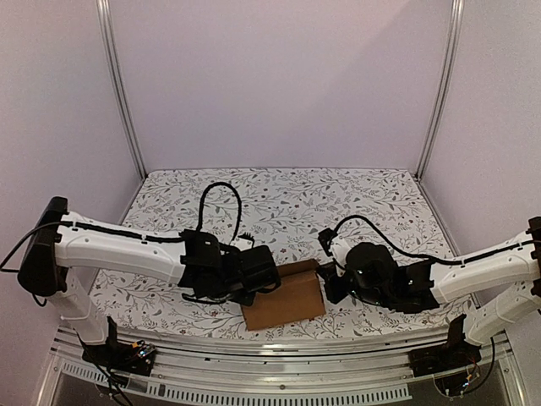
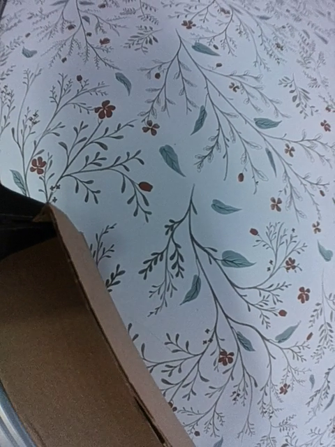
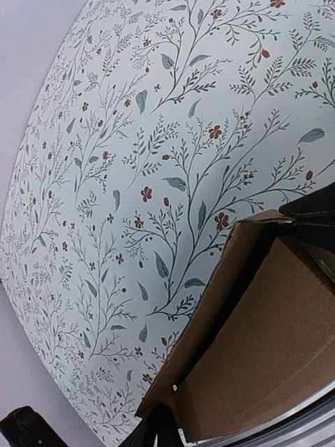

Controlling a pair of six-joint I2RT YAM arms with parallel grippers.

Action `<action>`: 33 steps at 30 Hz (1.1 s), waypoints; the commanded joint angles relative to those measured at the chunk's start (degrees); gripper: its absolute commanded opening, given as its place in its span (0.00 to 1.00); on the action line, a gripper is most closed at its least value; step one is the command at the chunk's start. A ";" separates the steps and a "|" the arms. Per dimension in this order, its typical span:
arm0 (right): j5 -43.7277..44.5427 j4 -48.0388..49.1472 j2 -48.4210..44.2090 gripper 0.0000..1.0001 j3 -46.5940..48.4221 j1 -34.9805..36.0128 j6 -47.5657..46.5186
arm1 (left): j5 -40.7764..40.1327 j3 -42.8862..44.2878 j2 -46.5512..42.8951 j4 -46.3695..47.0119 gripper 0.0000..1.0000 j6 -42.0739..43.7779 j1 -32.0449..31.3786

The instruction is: Fold the paper box

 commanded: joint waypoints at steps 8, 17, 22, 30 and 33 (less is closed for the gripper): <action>5.53 25.10 4.55 0.00 -3.91 0.18 -12.22 | -12.89 -0.64 -4.99 1.03 0.00 3.70 -1.48; 7.82 50.96 18.69 0.00 -6.09 0.15 -22.66 | -20.41 -7.83 -3.70 13.67 0.00 5.61 -1.92; 7.83 57.28 24.36 0.00 -6.64 0.20 -25.17 | -20.45 -8.83 -1.94 16.37 0.00 5.63 -2.89; 6.87 50.80 21.56 0.00 -7.04 0.12 -23.66 | -16.36 -8.30 -0.99 15.08 0.00 3.69 -3.36; 6.47 50.21 20.66 0.00 -7.52 0.19 -22.41 | -15.45 -8.13 -0.50 14.79 0.00 2.93 -3.58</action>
